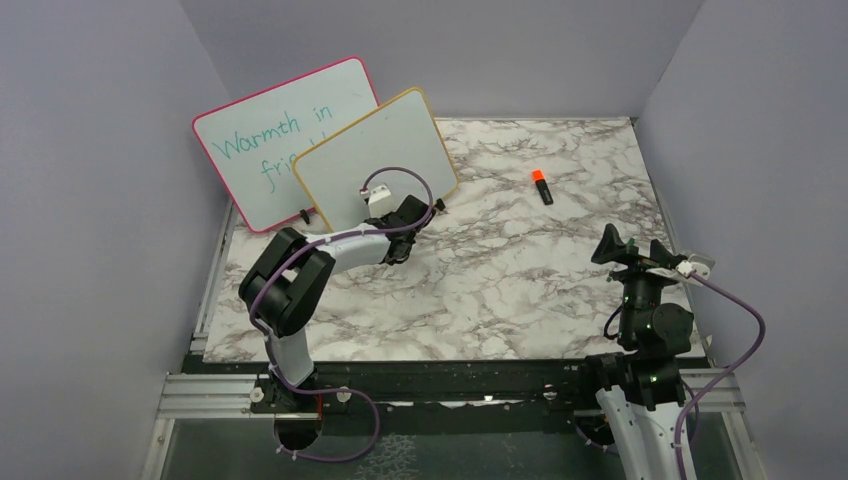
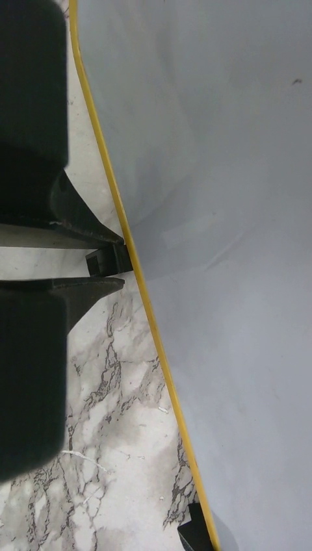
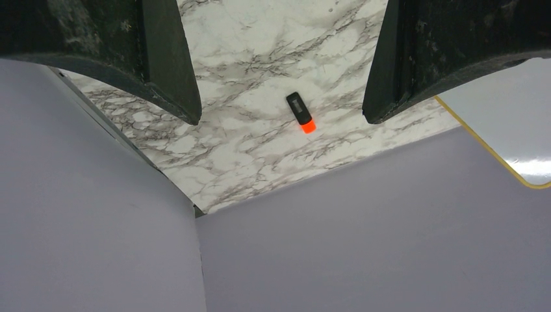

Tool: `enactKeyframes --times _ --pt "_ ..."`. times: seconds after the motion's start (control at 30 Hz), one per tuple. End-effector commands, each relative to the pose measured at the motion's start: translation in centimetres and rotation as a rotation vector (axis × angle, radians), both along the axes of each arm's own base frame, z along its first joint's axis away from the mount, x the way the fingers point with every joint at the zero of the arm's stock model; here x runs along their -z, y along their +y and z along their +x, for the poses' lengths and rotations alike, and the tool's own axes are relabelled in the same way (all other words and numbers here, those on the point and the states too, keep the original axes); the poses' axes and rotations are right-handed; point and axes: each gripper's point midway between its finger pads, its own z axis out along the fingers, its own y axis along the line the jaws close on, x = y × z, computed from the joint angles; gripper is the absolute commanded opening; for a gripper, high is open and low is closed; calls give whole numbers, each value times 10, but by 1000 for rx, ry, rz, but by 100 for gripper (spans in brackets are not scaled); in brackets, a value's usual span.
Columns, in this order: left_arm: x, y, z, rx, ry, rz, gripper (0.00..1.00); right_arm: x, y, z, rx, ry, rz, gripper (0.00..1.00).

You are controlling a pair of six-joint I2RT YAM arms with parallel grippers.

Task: Write a sentence on the whiteboard
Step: Move the whiteboard to the center of the board.

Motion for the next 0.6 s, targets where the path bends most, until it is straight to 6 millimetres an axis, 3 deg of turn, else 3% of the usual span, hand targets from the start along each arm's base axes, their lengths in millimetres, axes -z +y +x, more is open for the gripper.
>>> enactKeyframes --times 0.0,0.1,0.57 --pt "6 4 -2 16 12 34 6 -8 3 -1 -19 -44 7 100" --pt "10 1 -10 35 34 16 0 -7 2 -1 -14 -44 9 100" --pt "9 -43 -68 188 52 -27 0 -11 1 -5 -11 -61 11 100"
